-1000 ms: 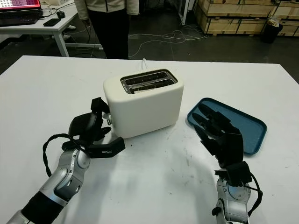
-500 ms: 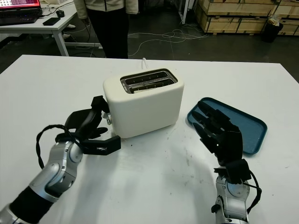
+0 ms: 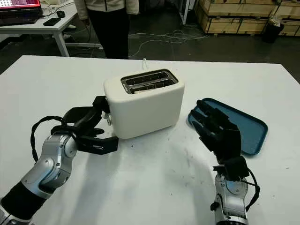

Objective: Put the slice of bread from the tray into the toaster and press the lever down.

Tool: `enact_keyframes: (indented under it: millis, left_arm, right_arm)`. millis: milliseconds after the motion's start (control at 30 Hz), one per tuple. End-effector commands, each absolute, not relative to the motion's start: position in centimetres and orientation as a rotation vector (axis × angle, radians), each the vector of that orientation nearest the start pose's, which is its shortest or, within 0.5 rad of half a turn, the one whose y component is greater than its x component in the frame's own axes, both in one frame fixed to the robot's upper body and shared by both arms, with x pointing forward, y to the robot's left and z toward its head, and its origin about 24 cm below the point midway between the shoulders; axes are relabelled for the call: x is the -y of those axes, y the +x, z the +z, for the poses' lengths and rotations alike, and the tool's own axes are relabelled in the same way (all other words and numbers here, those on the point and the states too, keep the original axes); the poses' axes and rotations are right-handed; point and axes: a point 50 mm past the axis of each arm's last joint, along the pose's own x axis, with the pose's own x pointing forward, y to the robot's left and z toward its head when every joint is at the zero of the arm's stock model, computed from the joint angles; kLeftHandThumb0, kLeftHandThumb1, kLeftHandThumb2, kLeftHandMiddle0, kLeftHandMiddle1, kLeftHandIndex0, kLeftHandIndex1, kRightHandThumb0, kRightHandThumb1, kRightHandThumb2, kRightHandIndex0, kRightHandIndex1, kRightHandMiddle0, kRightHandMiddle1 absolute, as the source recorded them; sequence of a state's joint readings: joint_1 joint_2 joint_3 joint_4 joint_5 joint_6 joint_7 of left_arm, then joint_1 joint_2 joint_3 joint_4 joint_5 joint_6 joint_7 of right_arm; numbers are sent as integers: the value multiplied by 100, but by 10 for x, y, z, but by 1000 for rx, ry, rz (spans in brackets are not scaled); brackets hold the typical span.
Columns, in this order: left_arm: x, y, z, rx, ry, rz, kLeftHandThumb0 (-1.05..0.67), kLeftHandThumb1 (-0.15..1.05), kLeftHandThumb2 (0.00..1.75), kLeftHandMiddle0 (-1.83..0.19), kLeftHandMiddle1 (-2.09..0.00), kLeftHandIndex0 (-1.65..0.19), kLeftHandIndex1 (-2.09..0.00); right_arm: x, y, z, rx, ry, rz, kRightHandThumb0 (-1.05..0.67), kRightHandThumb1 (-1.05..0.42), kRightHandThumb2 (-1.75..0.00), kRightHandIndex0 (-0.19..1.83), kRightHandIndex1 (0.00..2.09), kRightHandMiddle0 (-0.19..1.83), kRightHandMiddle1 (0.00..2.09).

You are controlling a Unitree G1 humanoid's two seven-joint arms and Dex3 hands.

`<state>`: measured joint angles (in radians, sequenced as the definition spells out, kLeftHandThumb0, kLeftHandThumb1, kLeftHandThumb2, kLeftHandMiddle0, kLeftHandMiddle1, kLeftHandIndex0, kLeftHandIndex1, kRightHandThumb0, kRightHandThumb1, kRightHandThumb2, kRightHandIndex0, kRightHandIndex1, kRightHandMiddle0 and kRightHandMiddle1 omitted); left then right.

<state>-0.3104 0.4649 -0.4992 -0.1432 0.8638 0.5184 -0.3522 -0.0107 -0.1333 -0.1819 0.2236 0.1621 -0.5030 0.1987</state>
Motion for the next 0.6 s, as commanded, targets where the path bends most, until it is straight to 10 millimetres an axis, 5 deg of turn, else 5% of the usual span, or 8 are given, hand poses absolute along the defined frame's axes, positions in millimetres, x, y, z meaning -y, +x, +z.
enact_keyframes:
  millis: [0,400,467,567]
  left_arm:
    - [-121,281,65,-206,1328,-469,-14,92,3,-79,-163,-83,-113]
    - [-117,268,83,-114,1307,-431,-16,91,1,-85,-161,-87,-110]
    - [-109,260,67,-211,1311,-499,-17,91,3,-82,-158,-85,-109]
    - [-100,243,-8,-482,1349,-719,-15,92,5,-79,-55,-80,-34]
  right_arm:
    - [212,245,52,333,-29,-10,-49,-92,-10,83,0,78,0]
    - [215,238,51,334,-39,-9,-48,-92,-10,83,0,78,0]
    - [217,237,51,331,-46,-12,-48,-92,-11,84,0,78,0]
    - [220,237,52,336,-52,-15,-49,-92,-11,84,1,79,0]
